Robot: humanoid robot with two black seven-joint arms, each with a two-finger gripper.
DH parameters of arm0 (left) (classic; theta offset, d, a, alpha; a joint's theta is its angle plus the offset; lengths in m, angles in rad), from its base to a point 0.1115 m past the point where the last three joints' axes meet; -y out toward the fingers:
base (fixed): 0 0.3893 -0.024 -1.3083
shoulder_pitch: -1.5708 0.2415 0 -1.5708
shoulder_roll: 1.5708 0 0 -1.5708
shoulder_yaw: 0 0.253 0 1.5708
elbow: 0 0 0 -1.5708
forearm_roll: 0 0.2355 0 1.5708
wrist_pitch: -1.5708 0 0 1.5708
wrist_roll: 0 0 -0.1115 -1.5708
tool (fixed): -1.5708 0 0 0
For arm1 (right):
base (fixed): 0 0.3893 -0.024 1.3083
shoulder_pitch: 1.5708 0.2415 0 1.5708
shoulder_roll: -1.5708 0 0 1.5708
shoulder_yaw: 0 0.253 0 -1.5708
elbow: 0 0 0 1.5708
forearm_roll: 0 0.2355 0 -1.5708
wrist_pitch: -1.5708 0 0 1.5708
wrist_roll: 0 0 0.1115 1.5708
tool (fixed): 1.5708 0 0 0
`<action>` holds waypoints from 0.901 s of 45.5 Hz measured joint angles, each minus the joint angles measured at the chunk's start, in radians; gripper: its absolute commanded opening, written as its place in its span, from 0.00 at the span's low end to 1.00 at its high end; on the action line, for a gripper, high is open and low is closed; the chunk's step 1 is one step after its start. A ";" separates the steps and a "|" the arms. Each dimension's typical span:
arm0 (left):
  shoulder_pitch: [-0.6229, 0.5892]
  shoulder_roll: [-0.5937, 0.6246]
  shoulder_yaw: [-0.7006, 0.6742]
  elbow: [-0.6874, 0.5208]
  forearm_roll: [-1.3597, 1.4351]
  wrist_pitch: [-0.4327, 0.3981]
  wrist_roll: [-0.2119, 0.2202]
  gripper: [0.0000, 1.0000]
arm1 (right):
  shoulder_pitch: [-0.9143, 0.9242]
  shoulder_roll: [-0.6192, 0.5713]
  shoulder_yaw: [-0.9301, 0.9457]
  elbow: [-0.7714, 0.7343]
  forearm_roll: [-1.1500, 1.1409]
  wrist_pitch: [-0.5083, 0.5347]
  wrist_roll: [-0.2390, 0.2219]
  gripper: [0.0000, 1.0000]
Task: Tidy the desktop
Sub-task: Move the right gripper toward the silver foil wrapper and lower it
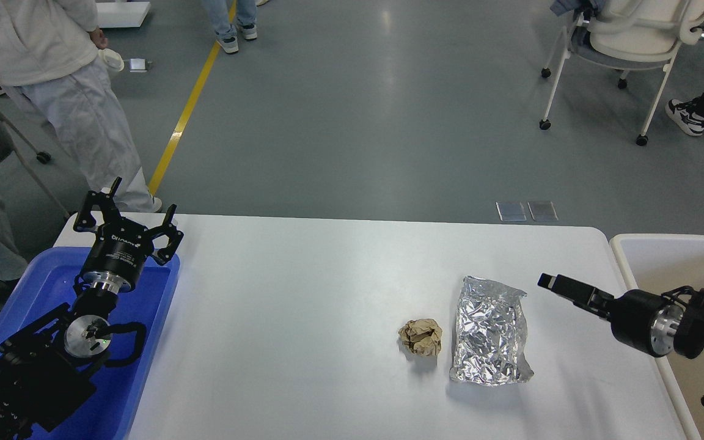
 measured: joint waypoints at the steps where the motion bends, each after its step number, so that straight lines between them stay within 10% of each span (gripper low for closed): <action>1: 0.000 0.000 0.000 0.000 0.000 0.000 0.000 1.00 | 0.010 -0.004 -0.020 0.001 -0.007 0.000 0.000 0.99; 41: -0.001 0.000 0.000 0.000 0.001 -0.002 0.000 1.00 | 0.339 0.167 -0.538 -0.063 -0.071 0.059 -0.138 1.00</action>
